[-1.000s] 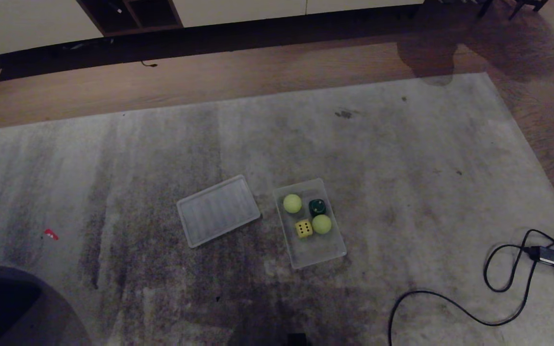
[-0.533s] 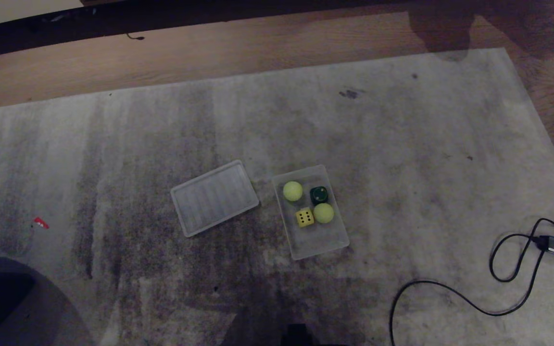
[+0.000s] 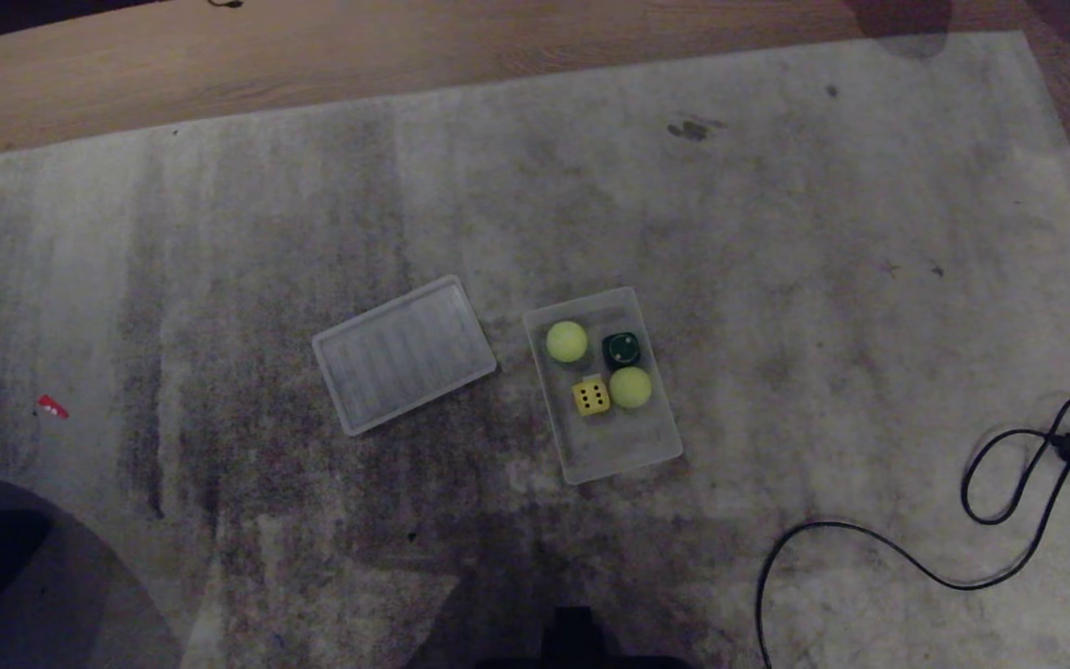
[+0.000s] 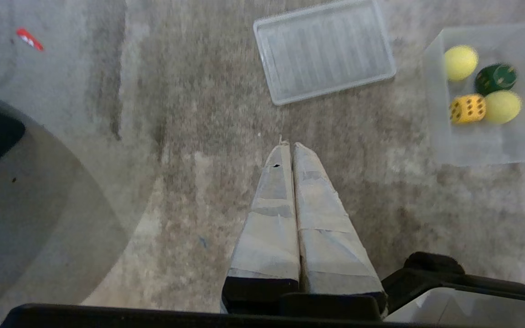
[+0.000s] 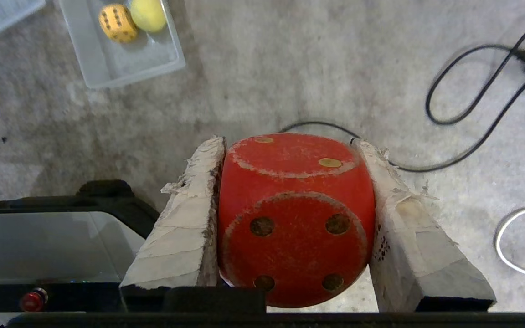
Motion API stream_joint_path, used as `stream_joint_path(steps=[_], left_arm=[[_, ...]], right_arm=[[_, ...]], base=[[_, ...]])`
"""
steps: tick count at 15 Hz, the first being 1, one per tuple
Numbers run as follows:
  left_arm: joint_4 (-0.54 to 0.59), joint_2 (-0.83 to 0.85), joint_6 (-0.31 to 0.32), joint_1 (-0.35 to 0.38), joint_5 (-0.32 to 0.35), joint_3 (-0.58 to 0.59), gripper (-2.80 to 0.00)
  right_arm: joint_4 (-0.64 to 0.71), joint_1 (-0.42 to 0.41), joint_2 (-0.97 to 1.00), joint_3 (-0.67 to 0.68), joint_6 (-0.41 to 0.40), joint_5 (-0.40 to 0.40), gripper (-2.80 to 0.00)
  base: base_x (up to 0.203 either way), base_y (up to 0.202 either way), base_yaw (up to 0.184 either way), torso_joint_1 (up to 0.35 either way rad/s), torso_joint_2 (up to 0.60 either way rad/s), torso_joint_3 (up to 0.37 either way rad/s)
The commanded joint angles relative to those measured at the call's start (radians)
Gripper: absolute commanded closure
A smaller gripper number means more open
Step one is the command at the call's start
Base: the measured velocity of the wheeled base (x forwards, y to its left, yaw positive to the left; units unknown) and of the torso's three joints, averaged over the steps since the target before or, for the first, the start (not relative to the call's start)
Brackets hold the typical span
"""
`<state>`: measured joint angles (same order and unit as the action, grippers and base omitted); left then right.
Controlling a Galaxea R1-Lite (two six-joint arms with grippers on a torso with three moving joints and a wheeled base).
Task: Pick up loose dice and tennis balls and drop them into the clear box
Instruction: Put the toys in the box
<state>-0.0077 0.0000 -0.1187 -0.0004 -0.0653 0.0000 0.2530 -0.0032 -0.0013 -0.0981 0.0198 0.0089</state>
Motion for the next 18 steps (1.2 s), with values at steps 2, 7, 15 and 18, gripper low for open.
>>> stream_joint_path(steps=[2,7,15,18], left_arm=[[0.0,0.002,-0.001,0.0,-0.001,0.0,0.0],[0.0,0.002,-0.001,0.0,-0.001,0.0,0.0],[0.0,0.002,-0.001,0.0,-0.001,0.0,0.0],[0.002,0.001,0.006,0.0,0.002,0.0,0.0]], right_arm=[[0.002,0.0,0.001,0.0,0.0,0.0,0.0],[0.002,0.0,0.001,0.0,0.0,0.0,0.0],[0.002,0.0,0.001,0.0,0.0,0.001,0.0],[0.002,0.0,0.001,0.0,0.0,0.002,0.0]], base=[[0.0,0.0,0.0,0.002,0.0,-0.205],[0.0,0.0,0.0,0.002,0.0,-0.197],[0.0,0.0,0.0,0.002,0.0,-0.201],[0.0,0.0,0.0,0.002,0.0,-0.203]])
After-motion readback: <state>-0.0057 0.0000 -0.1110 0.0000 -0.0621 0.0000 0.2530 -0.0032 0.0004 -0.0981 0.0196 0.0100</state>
